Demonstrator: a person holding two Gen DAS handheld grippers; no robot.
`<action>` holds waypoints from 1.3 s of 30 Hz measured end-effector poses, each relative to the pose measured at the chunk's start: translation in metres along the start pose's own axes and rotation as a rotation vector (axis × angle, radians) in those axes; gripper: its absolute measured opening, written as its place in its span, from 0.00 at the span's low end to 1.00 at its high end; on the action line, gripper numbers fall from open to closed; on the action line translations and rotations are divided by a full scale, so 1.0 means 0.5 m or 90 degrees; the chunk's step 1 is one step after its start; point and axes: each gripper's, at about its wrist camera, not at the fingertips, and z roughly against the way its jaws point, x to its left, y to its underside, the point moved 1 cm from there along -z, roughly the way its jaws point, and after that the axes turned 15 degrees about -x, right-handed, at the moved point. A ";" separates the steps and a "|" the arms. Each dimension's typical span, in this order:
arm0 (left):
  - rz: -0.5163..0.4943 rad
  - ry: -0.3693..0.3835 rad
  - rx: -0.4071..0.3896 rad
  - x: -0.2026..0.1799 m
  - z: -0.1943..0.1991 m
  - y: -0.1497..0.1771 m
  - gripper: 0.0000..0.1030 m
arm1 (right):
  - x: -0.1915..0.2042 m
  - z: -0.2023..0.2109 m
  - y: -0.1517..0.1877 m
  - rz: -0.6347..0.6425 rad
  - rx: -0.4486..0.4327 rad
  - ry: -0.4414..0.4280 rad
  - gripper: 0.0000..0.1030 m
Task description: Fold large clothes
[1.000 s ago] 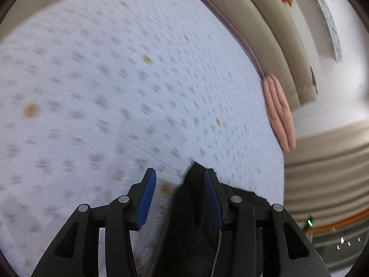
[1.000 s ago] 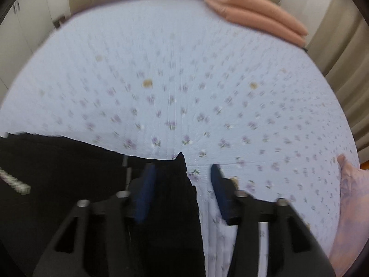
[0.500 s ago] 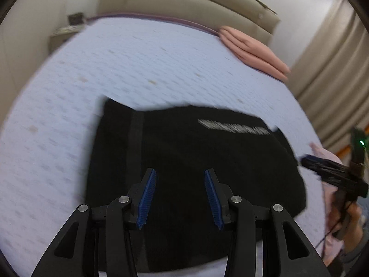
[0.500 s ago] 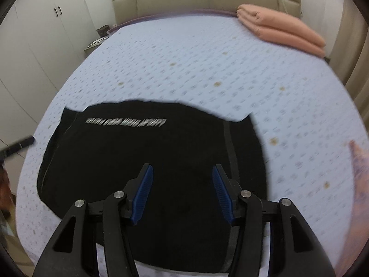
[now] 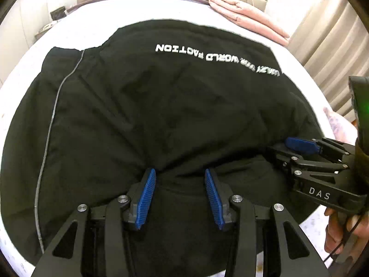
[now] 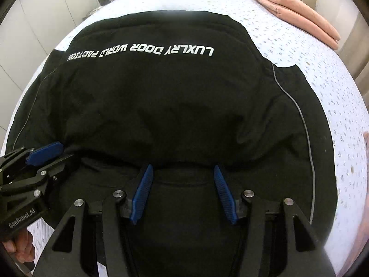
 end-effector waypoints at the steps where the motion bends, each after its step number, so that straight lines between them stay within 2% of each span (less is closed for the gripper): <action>1: 0.010 0.012 -0.004 0.004 0.016 -0.012 0.45 | -0.001 0.012 -0.013 -0.004 0.005 -0.007 0.57; 3: 0.023 0.029 -0.038 0.012 0.056 -0.045 0.45 | -0.001 0.048 -0.047 -0.013 -0.026 -0.029 0.57; 5: 0.021 0.020 -0.078 0.017 0.082 -0.075 0.45 | 0.004 0.078 -0.093 -0.014 -0.081 -0.032 0.57; 7: 0.032 0.007 -0.093 0.030 0.079 -0.113 0.45 | 0.012 0.069 -0.137 -0.016 -0.102 -0.029 0.57; 9: 0.044 -0.009 -0.086 0.049 0.050 -0.129 0.45 | 0.018 0.026 -0.164 -0.028 -0.095 -0.020 0.57; 11: 0.048 -0.057 -0.031 0.091 -0.020 -0.130 0.45 | 0.020 -0.053 -0.175 -0.053 -0.047 -0.018 0.57; 14: 0.051 -0.067 0.031 0.116 -0.088 -0.121 0.46 | 0.008 -0.139 -0.164 -0.054 0.027 -0.019 0.57; 19: 0.019 -0.086 0.029 0.103 -0.111 -0.121 0.47 | 0.011 -0.160 -0.163 -0.046 0.034 -0.010 0.57; 23: 0.020 -0.064 0.008 0.080 -0.095 -0.128 0.47 | -0.004 -0.150 -0.161 -0.051 0.018 -0.030 0.57; 26: 0.030 -0.057 -0.020 0.085 -0.040 -0.128 0.48 | -0.019 -0.106 -0.147 -0.054 -0.015 -0.052 0.57; 29: 0.035 -0.063 -0.040 0.090 0.015 -0.117 0.48 | -0.038 -0.027 -0.111 -0.055 -0.042 -0.039 0.57; 32: 0.047 -0.093 -0.053 0.103 0.082 -0.085 0.48 | -0.061 0.054 -0.060 -0.063 -0.059 -0.024 0.57; 36: 0.114 -0.155 -0.039 0.152 0.122 -0.022 0.48 | -0.107 0.107 0.033 -0.094 -0.032 0.014 0.57; 39: 0.149 -0.164 0.016 0.189 0.079 0.018 0.48 | -0.126 0.072 0.088 -0.105 0.034 0.006 0.57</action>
